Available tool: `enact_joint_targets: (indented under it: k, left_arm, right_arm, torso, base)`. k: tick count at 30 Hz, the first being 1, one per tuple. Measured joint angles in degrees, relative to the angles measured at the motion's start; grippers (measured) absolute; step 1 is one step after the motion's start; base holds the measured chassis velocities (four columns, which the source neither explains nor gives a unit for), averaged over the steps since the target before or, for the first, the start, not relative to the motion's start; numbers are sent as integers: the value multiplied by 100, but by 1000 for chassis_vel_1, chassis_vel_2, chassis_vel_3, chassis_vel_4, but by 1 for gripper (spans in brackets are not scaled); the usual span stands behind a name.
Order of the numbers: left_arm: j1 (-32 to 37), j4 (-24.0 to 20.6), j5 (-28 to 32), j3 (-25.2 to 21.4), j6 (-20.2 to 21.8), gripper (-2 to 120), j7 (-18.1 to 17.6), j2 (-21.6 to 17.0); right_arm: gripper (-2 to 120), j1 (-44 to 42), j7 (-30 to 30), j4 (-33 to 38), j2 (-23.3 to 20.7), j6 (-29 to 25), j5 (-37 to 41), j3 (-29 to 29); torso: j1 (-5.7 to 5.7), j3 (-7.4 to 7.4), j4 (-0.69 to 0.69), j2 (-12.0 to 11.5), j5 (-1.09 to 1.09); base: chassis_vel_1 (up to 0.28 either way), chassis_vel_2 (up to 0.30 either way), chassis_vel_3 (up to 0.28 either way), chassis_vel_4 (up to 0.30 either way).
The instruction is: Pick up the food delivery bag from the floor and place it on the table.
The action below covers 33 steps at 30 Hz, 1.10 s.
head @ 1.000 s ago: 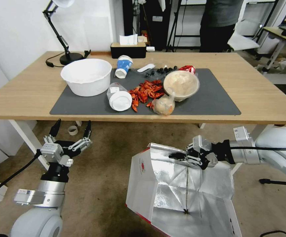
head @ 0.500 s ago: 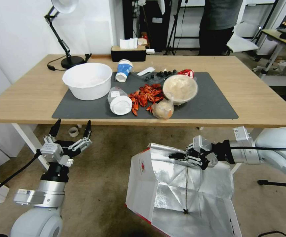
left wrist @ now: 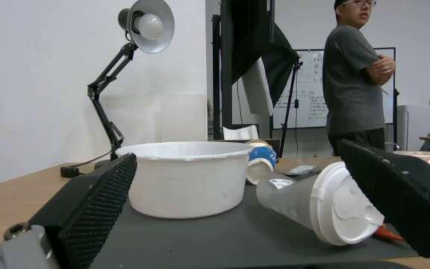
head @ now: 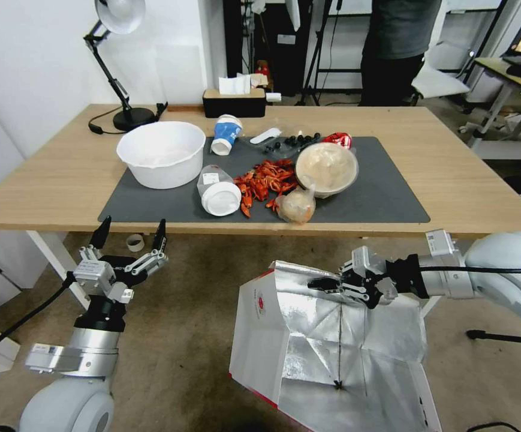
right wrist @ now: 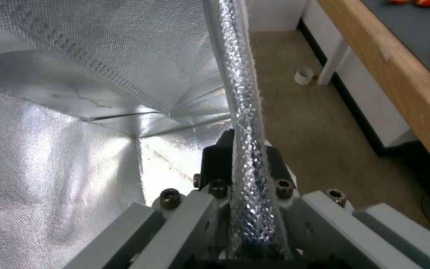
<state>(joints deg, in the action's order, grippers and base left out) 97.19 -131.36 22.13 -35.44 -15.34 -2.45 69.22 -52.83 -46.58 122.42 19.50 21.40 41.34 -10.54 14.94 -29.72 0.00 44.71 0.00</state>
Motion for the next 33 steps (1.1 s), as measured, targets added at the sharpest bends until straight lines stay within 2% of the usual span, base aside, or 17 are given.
enact_joint_targets:
  k: [33]
  left_arm:
    - [12, -12, 2, -6, 5, 100, -2, 2]
  right_arm:
    - [0, 1, -47, -7, 0, -37, 23, -19]
  torso:
    - [369, -509, 0, 876, 0]
  base:
    - [0, 0, 0, 0]
